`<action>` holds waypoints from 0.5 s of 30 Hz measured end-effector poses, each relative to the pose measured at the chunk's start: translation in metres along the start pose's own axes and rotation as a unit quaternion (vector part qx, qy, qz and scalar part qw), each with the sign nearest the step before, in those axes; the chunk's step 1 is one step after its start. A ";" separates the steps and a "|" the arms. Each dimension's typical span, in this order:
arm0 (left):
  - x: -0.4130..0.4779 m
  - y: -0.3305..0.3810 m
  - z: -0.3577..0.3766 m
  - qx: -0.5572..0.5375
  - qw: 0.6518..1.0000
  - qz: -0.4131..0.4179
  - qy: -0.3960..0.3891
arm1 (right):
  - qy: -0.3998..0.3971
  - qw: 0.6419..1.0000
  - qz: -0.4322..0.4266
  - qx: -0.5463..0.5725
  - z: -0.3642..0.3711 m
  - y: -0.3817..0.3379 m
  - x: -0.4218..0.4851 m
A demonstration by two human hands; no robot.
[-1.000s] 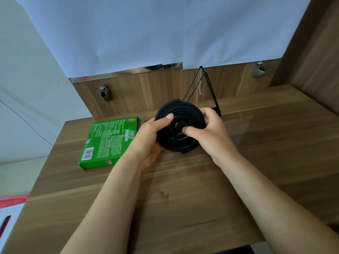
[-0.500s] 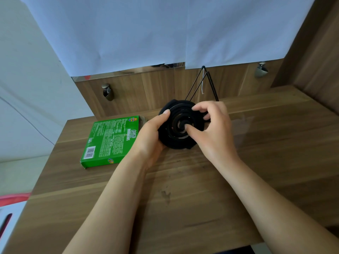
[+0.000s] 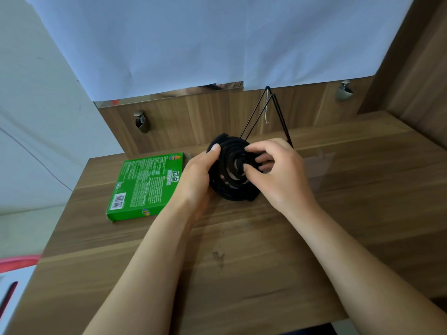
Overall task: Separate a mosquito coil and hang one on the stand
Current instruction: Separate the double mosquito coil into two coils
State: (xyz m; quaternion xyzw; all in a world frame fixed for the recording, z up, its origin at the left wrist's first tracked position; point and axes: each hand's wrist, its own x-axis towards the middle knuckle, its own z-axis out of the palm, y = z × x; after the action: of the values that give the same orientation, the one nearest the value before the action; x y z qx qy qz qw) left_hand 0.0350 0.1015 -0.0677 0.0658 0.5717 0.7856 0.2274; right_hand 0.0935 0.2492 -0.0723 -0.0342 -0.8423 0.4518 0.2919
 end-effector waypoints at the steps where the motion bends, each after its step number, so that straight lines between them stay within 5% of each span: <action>1: 0.000 0.000 0.000 0.001 1.000 -0.003 0.004 | -0.006 1.000 0.009 0.008 0.000 0.001 0.001; 15: -0.002 0.000 0.000 0.039 0.999 0.031 -0.019 | 0.013 1.000 -0.021 0.015 -0.003 -0.002 0.000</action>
State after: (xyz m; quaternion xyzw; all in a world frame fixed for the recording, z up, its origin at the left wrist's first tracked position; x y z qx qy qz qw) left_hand 0.0367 0.1003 -0.0669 0.1068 0.5954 0.7678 0.2110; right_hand 0.0956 0.2505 -0.0690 -0.0183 -0.8322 0.4574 0.3129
